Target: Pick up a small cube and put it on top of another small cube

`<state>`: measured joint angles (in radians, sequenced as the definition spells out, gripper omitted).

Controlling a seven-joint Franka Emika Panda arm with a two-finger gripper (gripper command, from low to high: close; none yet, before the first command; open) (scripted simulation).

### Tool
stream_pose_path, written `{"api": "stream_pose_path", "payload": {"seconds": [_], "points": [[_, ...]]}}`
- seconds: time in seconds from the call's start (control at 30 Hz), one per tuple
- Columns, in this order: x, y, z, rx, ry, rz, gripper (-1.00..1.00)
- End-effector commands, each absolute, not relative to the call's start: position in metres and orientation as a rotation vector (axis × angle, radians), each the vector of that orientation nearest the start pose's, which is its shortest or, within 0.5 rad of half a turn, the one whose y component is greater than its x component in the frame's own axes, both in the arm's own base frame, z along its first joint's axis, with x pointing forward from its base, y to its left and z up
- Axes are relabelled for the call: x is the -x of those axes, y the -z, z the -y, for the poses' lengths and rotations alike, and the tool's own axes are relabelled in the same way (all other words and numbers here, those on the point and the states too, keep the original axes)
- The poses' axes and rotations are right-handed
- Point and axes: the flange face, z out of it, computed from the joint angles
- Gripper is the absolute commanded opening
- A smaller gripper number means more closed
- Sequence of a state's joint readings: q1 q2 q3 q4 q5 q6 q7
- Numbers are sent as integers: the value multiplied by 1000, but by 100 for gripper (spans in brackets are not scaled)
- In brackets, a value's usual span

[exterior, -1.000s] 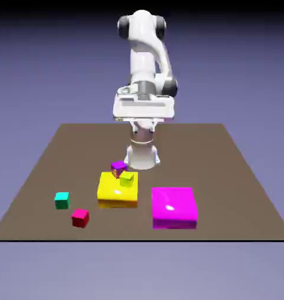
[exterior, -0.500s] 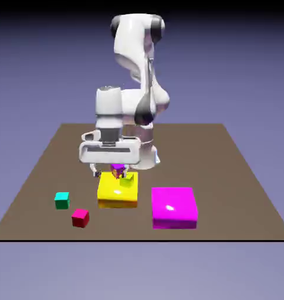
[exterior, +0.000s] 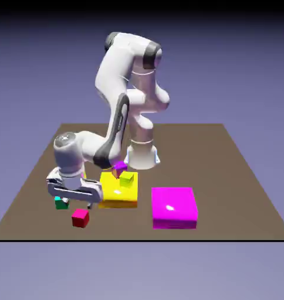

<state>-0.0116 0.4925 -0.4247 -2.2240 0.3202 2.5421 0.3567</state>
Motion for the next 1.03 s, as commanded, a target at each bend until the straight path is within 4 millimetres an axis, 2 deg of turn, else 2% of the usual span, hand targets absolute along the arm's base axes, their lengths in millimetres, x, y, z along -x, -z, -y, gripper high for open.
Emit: {"api": "stream_pose_path", "payload": {"seconds": [0.0, 0.03, 0.07, 0.1, 0.13, 0.27, 0.33, 0.43, 0.53, 0.6, 0.73, 0.77, 0.8, 0.83, 0.97, 1.0], "points": [[-474, -144, 237, 2752, -171, -1568, 0], [-472, -127, 237, 2751, -172, -1569, 0], [-471, -122, 236, 2750, -173, -1570, 0], [-471, -122, 236, 2750, -173, -1570, -100], [-471, -122, 236, 2750, -173, -1570, -100], [-477, -186, 238, 2751, -172, -1569, -100], [-477, -191, 238, 2750, -173, -1570, -100], [-425, -219, 293, 2596, -174, -1801, -100], [-366, -242, 338, 2419, -177, -2012, -100], [-365, -242, 338, 2418, -177, -2014, -100], [-362, -182, 335, 2419, -176, -2013, -100], [-361, -172, 335, 2418, -177, -2014, -100], [-361, -172, 335, 2418, -177, -2014, 100], [-361, -172, 335, 2418, -177, -2014, 100], [-365, -233, 338, 2419, -176, -2013, 100], [-365, -242, 338, 2418, -177, -2014, 100]]}}
